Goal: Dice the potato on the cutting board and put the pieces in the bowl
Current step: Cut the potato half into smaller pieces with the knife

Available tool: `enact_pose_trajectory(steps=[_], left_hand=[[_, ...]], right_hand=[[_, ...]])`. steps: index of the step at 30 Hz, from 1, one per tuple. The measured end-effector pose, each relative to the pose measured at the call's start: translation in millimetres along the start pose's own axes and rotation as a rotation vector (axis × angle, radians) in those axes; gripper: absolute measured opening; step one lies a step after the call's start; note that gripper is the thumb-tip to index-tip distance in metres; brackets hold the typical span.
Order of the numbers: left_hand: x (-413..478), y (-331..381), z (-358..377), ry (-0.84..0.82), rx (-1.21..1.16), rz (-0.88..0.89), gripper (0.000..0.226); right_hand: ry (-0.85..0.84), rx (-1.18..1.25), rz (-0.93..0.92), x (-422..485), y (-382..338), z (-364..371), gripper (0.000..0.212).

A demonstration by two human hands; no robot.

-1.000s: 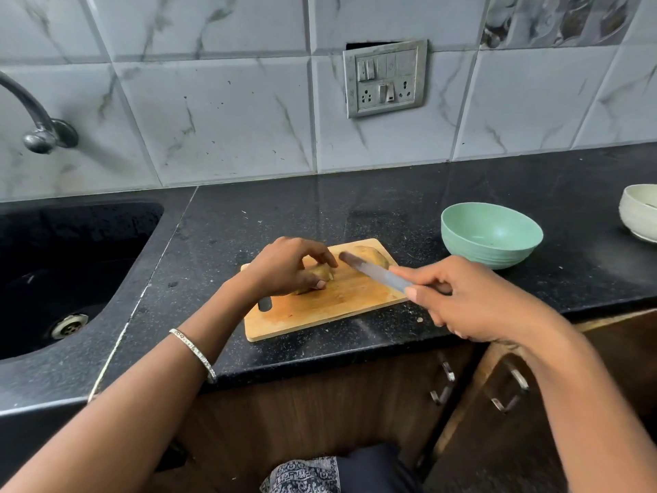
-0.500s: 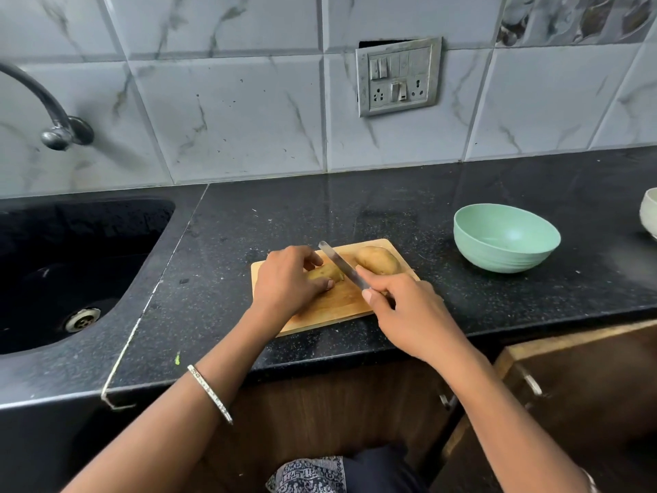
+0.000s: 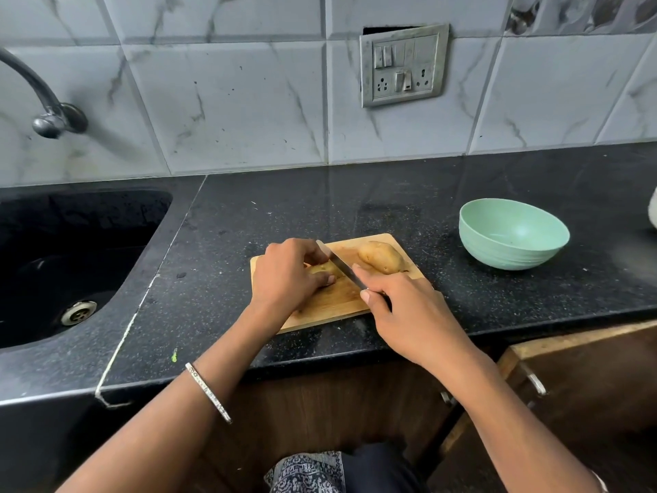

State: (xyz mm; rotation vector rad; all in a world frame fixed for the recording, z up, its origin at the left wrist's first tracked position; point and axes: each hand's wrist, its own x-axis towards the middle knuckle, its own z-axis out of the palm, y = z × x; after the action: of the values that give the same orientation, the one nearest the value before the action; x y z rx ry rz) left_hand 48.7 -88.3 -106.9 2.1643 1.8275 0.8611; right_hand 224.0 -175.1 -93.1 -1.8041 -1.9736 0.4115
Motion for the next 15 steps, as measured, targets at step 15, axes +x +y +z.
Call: enact_pose_trajectory(steps=[15], left_hand=[[1, 0, 0, 0.018, -0.001, -0.02, 0.024]], right_hand=[[0.0, -0.03, -0.016, 9, -3, 23, 0.05]])
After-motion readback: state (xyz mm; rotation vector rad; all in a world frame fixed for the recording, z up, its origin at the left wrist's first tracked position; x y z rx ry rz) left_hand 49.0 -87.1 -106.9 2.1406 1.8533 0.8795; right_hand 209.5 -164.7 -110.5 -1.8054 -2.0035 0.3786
